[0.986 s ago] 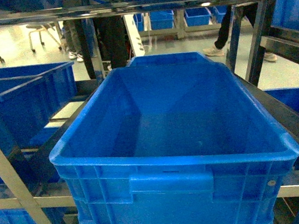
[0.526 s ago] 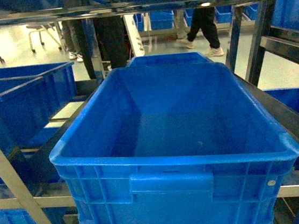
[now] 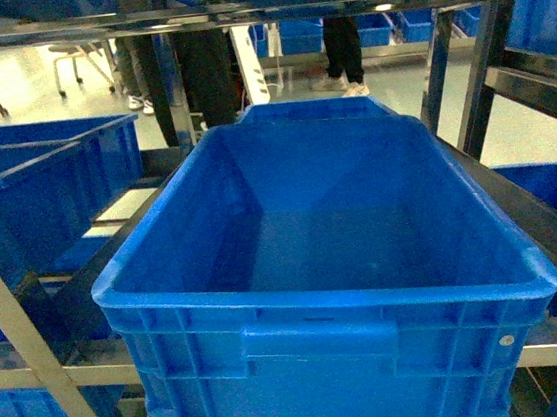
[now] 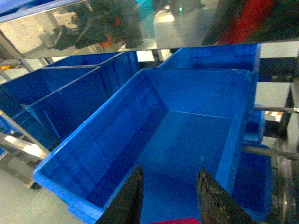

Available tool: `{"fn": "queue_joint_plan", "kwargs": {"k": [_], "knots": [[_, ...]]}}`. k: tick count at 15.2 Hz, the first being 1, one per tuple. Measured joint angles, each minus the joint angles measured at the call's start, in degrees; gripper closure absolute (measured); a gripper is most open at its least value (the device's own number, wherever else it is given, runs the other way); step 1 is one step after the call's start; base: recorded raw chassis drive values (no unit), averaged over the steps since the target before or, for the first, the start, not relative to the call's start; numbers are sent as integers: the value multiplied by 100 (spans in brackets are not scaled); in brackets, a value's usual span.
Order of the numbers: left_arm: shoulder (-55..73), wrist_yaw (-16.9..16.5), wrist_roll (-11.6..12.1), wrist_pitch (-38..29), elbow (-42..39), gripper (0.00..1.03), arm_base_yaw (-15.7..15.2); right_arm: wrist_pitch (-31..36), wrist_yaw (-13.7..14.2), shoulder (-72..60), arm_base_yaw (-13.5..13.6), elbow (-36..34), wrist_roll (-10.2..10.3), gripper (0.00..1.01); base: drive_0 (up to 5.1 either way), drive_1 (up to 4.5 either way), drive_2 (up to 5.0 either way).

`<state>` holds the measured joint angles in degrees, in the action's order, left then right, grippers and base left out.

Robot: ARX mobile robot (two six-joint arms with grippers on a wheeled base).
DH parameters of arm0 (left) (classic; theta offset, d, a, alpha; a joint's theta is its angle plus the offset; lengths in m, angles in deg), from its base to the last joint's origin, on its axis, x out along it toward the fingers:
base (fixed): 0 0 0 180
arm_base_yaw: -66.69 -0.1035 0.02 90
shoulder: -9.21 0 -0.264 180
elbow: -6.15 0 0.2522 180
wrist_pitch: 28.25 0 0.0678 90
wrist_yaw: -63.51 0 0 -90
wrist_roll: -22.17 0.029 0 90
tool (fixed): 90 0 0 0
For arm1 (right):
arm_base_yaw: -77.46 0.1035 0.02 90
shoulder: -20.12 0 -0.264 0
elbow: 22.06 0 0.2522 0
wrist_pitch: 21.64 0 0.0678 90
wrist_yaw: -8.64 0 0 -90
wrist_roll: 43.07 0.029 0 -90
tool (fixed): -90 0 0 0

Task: Pick red block from blue box to shelf

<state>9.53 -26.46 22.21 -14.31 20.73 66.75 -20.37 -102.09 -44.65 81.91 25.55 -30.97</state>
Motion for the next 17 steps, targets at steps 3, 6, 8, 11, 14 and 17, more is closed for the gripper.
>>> {"fn": "queue_joint_plan", "kwargs": {"k": [3, 6, 8, 11, 14, 17], "knots": [[0, 2, 0, 0, 0, 5, 0, 133, -181, -354, 503, 11, 164, 73, 0, 0, 0], [0, 2, 0, 0, 0, 5, 0, 330, -157, -518, 807, -63, 164, 73, 0, 0, 0], [0, 0, 0, 0, 0, 5, 0, 431, -92, -603, 907, -87, 162, 73, 0, 0, 0], [0, 0, 0, 0, 0, 5, 0, 804, 127, -1355, 1209, -70, 114, 73, 0, 0, 0], [0, 0, 0, 0, 0, 5, 0, 1084, 243, -2116, 1338, 271, 79, 73, 0, 0, 0], [0, 2, 0, 0, 0, 5, 0, 1073, 326, -2660, 1368, 671, 170, 73, 0, 0, 0]]}}
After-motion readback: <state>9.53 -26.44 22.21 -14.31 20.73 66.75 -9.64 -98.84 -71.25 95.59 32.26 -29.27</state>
